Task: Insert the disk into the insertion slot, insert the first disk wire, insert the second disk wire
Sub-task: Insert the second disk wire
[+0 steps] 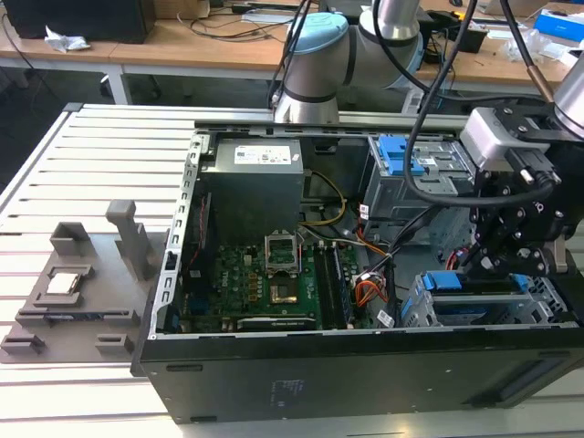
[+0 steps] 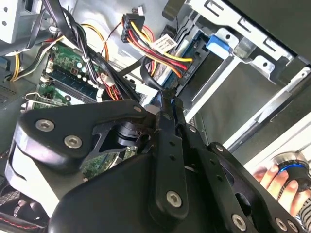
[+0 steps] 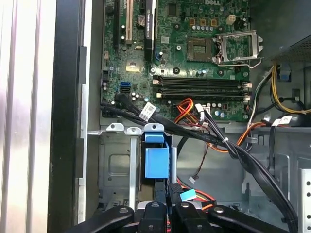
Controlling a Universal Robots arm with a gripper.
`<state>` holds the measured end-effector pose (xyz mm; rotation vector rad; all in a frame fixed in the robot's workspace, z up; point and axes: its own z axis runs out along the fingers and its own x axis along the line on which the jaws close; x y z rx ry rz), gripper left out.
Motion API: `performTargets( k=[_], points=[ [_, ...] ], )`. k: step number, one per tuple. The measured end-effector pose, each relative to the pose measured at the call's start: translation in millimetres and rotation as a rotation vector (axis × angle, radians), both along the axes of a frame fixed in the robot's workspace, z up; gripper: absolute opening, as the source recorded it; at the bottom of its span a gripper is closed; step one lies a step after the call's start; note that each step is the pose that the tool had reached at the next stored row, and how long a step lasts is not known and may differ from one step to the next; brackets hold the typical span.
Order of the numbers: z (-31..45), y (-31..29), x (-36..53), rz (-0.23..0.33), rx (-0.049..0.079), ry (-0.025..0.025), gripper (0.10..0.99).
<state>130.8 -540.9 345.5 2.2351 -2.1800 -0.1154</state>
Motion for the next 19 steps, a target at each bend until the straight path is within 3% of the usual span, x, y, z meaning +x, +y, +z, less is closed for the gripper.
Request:
performTargets(
  k=[19],
  points=[
    [-7.2, -0.1, 6.8, 0.000, 0.000, 0.0001, 0.145]
  ],
)
